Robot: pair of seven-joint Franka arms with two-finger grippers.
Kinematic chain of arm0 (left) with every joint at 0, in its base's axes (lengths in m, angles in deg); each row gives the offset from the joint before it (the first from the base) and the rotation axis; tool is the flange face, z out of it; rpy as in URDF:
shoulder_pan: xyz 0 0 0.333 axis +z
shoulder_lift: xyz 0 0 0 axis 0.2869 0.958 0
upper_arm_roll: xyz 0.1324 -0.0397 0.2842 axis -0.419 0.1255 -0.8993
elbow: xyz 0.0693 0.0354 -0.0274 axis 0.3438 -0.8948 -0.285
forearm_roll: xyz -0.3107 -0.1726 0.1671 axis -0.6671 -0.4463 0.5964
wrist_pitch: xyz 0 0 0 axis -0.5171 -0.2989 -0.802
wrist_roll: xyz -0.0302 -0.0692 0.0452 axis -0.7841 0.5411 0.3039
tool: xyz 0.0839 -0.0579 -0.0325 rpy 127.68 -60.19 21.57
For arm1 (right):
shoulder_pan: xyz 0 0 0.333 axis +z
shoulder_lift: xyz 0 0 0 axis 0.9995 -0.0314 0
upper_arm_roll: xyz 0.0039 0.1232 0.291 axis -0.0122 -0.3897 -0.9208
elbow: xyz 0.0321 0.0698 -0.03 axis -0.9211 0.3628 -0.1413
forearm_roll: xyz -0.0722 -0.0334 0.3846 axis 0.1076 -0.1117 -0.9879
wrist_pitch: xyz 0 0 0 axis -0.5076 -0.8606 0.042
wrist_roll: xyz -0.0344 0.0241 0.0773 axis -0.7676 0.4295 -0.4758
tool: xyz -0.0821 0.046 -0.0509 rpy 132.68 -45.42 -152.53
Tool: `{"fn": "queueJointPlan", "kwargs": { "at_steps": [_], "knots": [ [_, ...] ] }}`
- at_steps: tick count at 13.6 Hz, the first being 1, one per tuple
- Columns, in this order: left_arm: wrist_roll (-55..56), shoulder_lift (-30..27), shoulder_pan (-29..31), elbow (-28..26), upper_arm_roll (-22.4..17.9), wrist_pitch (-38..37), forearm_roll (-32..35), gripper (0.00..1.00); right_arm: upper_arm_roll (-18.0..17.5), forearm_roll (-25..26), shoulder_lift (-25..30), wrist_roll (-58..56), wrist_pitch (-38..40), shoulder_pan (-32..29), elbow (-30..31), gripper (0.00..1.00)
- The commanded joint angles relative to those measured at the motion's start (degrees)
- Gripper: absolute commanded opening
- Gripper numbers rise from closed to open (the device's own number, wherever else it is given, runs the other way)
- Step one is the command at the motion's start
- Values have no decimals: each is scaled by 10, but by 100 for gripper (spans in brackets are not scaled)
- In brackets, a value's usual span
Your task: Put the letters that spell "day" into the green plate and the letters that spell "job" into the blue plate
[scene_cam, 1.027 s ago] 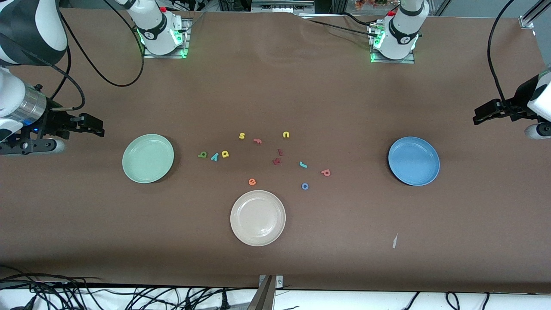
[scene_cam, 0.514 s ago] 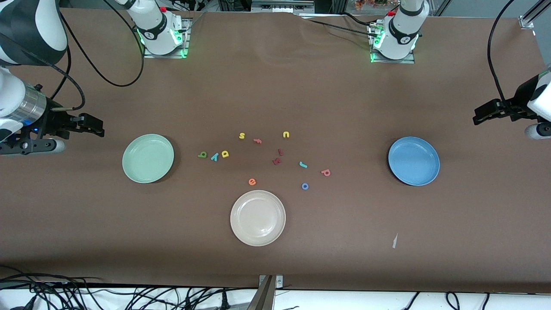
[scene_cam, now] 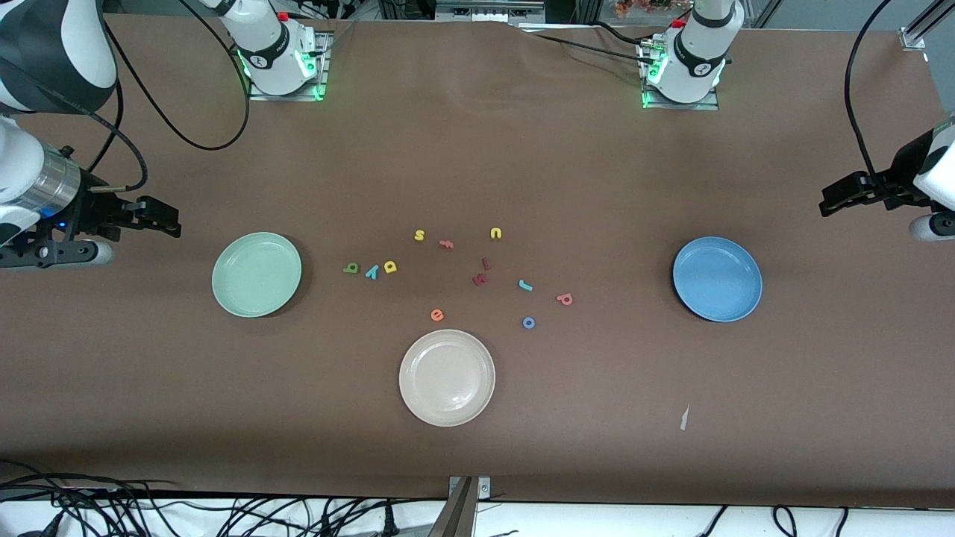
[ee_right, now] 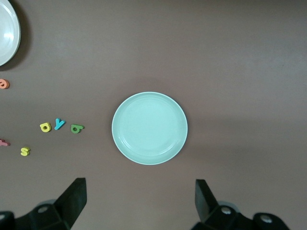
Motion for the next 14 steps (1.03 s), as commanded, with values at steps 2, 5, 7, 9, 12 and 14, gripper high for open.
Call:
{"fn": "queueJointPlan", "kwargs": {
  "at_steps": [2,5,7,9,12,14],
  "knots": [
    [-9,-1,-2,1,0,3,6,100,-3,4,0,4,-2,-1,1,100],
    [-9,-1,-2,1,0,3,6,100,-3,3,1,4,-12,0,11,100],
    [-9,-1,-2,1,0,3,6,100,-4,3,1,5,-13,1,11,100],
    [-9,-1,-2,1,0,3,6,100,-4,3,0,5,-16,8,12,100],
    [-9,0,-2,1,0,3,6,100,-4,0,-3,6,-34,9,27,100],
    [-9,0,-2,1,0,3,7,100,-5,-1,-4,13,-52,12,43,100]
  ]
}}
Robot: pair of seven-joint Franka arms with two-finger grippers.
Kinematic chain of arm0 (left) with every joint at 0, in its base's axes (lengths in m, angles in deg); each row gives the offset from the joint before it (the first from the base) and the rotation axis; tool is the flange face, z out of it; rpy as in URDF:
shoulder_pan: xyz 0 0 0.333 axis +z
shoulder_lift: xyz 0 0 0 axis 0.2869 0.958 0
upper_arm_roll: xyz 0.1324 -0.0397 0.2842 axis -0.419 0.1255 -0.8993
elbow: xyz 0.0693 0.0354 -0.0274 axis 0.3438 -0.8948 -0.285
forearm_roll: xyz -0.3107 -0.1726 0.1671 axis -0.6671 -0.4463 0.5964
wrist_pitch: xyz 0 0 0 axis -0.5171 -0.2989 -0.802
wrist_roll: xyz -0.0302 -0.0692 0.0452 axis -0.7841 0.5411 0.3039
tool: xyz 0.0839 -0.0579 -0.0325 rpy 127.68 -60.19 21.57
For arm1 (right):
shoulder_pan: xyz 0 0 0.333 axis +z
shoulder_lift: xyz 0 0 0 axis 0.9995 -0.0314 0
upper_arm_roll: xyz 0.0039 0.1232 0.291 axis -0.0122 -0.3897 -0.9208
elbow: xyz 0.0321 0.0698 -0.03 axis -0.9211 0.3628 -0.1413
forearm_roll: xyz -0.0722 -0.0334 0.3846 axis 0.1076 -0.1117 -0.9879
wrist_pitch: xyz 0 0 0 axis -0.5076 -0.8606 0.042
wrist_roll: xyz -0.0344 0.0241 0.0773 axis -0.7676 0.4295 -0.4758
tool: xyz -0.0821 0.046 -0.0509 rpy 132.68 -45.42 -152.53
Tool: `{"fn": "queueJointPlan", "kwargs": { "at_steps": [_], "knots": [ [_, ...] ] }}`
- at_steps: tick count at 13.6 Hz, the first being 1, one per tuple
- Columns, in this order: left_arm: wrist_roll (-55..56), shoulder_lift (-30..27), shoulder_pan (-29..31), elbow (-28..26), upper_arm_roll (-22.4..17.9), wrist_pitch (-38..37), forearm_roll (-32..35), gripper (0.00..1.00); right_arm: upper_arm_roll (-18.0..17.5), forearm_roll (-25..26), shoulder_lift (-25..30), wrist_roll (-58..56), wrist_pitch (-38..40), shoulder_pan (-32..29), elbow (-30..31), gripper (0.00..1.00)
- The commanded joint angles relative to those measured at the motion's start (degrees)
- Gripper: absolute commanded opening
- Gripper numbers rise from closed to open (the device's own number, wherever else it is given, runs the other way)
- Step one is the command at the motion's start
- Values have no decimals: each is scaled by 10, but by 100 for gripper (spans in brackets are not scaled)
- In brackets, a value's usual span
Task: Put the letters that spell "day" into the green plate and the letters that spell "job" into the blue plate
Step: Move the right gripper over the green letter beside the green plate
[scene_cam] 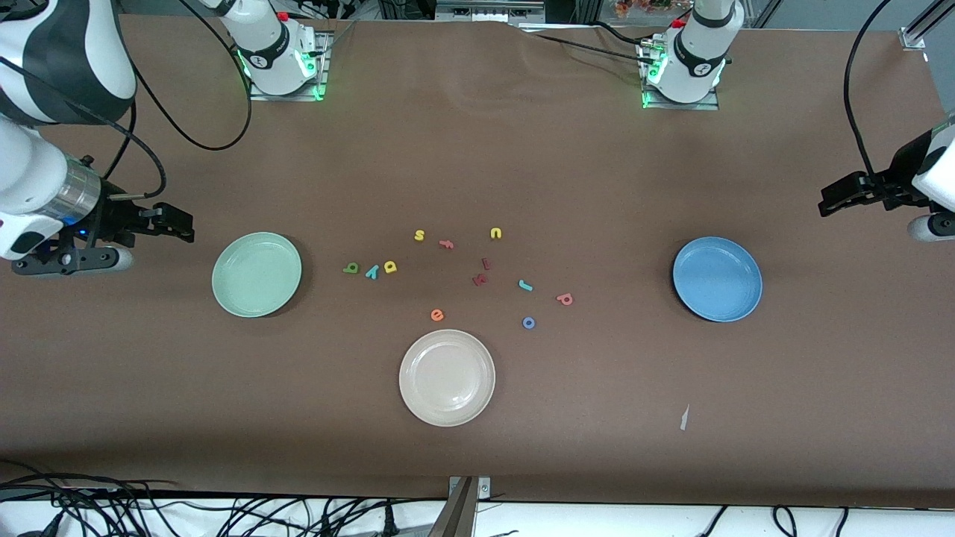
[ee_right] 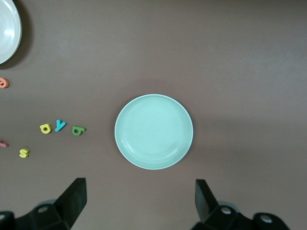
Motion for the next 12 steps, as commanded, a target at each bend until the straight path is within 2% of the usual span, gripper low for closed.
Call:
{"fn": "queueJointPlan", "kwargs": {
  "at_steps": [1,6,12],
  "knots": [
    [-9,-1,-1,1,0,3,6,100,-2,0,1,27,-32,12,28,100],
    [-9,2,-1,1,0,4,7,100,-3,0,-36,52,-65,30,28,100],
    [-8,2,-6,1,0,3,8,100,-3,0,-97,168,-128,86,28,100]
  ]
}}
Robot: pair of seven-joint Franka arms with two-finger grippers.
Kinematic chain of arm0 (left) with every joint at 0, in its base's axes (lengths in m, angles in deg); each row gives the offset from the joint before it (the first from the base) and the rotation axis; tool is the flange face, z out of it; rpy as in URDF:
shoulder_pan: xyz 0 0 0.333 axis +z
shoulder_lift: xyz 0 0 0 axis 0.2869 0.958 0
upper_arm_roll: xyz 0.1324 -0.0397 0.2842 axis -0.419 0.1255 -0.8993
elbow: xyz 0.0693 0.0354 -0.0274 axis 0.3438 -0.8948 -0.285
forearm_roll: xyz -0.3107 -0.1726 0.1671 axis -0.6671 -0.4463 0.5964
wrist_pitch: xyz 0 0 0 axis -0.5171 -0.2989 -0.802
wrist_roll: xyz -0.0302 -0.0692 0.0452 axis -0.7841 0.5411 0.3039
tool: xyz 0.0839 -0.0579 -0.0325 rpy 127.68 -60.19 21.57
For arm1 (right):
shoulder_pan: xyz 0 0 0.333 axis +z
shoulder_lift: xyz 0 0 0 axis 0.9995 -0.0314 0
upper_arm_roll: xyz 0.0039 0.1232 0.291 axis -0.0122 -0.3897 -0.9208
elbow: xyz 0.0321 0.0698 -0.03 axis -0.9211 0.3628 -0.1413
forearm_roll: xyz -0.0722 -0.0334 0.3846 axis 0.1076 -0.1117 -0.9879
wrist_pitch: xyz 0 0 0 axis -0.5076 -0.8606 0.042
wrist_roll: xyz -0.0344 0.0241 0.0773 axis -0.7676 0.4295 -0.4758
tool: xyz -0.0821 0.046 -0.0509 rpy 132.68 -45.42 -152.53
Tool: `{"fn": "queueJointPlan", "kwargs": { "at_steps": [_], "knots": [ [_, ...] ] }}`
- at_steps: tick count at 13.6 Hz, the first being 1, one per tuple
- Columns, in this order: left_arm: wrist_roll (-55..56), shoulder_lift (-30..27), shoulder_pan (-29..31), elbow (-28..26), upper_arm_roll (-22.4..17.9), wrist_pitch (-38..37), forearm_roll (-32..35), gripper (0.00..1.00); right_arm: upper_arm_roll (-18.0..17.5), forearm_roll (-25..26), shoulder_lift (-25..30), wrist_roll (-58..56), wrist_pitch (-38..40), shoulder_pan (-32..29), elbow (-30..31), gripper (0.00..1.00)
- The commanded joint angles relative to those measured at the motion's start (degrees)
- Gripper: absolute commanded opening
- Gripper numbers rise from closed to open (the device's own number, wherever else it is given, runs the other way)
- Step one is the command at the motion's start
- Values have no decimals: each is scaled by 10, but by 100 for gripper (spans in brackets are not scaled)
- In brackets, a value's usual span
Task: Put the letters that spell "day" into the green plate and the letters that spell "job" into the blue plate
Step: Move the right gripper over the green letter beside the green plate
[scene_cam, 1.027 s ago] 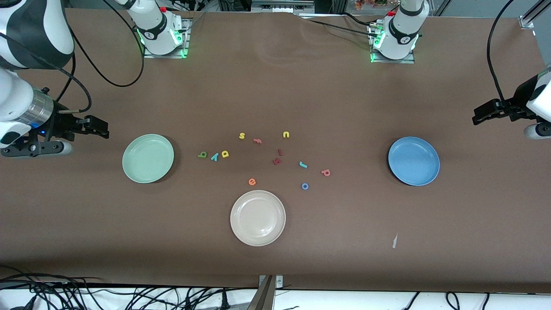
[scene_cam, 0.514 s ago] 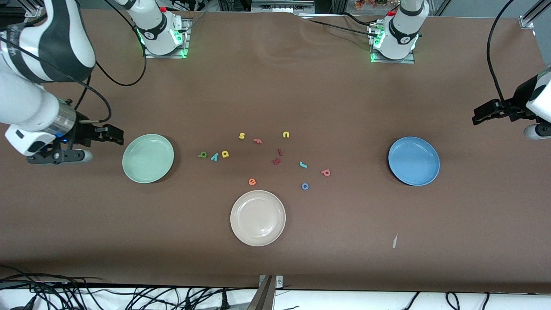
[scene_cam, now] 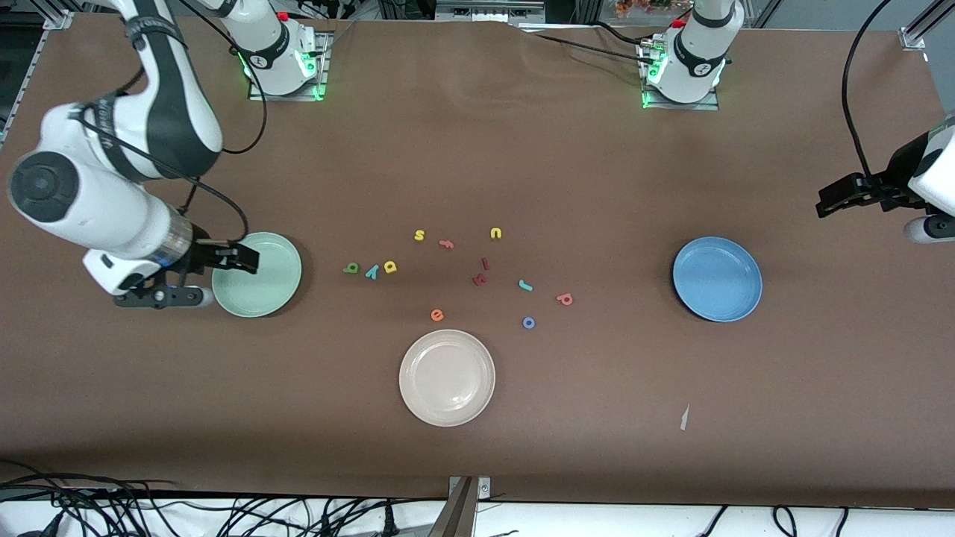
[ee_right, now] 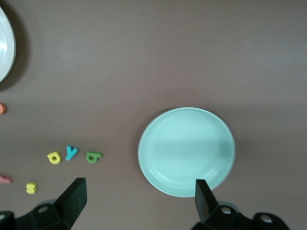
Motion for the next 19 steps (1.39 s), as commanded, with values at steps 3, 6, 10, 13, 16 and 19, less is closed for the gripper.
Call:
{"fn": "queueJointPlan", "kwargs": {
  "at_steps": [3,6,10,13,16,19],
  "knots": [
    [-8,-1,-2,1,0,3,8,100,0,0,-44,82,-51,42,1,100],
    [-8,-1,-2,1,0,3,8,100,0,0,-72,133,-79,66,6,100],
    [-8,-1,-3,1,0,3,8,100,0,0,-78,160,-136,74,57,100],
    [-9,-1,-3,1,0,3,8,100,0,0,-72,177,-180,74,101,100],
    [-9,-1,-2,1,0,3,8,100,-14,0,-72,201,-209,75,123,100],
    [-8,38,1,2,-1,3,9,100,-17,0,-72,212,-261,75,160,100]
  ]
}}
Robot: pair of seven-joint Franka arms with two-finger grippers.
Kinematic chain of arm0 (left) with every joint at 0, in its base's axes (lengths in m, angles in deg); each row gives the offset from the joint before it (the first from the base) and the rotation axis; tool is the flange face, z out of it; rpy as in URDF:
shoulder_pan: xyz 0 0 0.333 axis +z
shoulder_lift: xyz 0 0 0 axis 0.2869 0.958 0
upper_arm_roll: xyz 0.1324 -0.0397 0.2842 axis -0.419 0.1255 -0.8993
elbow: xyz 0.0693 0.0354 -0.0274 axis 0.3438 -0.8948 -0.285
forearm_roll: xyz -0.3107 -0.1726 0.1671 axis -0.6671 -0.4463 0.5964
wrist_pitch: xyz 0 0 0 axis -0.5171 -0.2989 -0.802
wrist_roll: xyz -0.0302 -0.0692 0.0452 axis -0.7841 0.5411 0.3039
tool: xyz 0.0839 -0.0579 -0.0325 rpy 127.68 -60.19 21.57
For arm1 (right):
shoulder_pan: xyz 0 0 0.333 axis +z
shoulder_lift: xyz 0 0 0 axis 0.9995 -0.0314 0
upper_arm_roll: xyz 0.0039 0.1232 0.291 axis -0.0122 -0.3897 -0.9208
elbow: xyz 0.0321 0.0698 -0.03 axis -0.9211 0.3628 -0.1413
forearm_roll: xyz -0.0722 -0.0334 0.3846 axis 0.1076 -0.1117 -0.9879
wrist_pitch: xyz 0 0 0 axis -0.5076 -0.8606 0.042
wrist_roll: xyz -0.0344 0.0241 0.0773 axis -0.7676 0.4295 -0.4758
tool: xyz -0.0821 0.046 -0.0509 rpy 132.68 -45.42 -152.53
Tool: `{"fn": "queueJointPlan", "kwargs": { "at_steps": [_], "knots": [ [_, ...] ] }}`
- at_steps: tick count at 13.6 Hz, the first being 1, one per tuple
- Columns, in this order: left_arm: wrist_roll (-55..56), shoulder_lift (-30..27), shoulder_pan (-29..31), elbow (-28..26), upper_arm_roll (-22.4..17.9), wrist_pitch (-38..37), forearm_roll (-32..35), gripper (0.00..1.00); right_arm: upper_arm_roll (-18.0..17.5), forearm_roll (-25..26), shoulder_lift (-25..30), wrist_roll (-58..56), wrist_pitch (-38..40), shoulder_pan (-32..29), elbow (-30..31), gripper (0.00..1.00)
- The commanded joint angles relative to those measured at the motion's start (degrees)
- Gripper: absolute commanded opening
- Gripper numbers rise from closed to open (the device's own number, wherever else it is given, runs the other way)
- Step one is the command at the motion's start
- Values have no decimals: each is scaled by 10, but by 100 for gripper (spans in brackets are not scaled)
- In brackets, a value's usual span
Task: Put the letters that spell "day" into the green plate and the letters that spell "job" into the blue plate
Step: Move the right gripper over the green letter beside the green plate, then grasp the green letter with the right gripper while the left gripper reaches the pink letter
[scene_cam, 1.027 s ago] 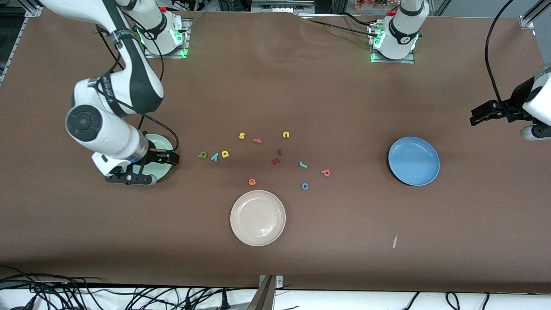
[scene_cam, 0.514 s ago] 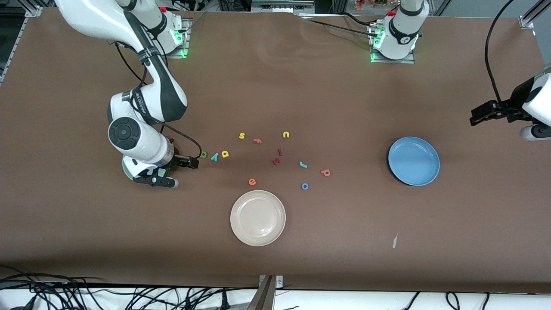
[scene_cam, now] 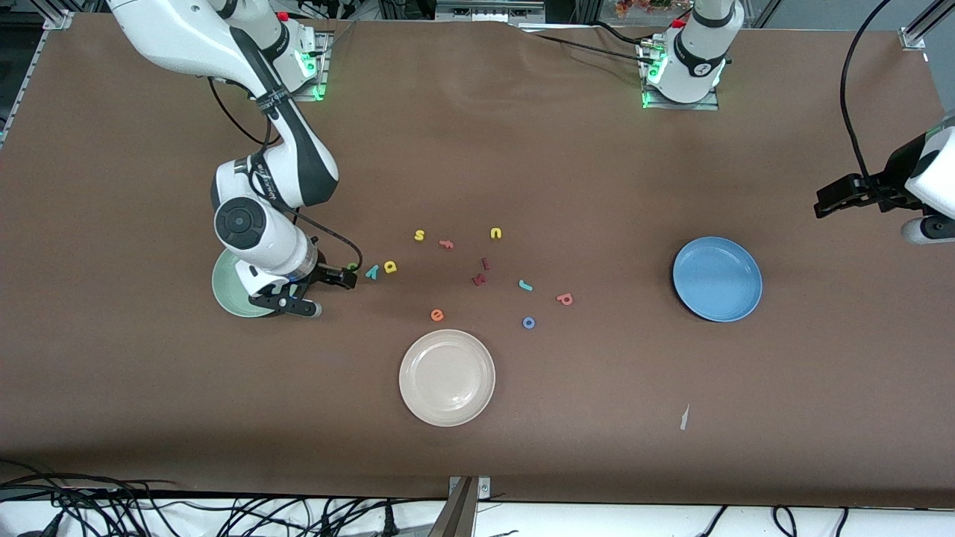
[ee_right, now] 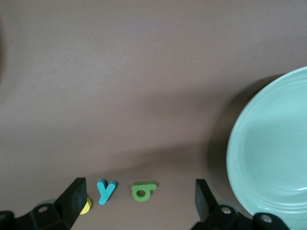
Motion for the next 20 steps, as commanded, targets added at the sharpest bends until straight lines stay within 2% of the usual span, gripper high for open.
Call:
{"fn": "queueJointPlan", "kwargs": {
  "at_steps": [1,3,5,8,13,16,18,20],
  "knots": [
    [-7,44,-2,3,-1,4,10,100,-3,0,16,11,-50,-1,54,100],
    [-7,64,-2,2,0,3,6,100,-3,0,16,11,-61,-1,67,100],
    [-6,82,-8,-2,0,3,-32,100,-11,0,16,16,-62,-1,76,100],
    [28,115,-40,-5,4,20,-53,100,-14,1,15,24,-86,1,90,100],
    [200,187,-147,-21,3,147,-45,100,-14,3,9,23,-166,2,139,100],
    [299,207,-211,-77,3,274,-43,100,-14,3,8,23,-175,9,149,100],
    [327,228,-242,-100,3,339,-43,100,-14,4,3,23,-181,12,149,100],
    [362,252,-277,-100,2,375,-41,100,-13,6,-8,23,-202,12,151,100]
  ]
}}
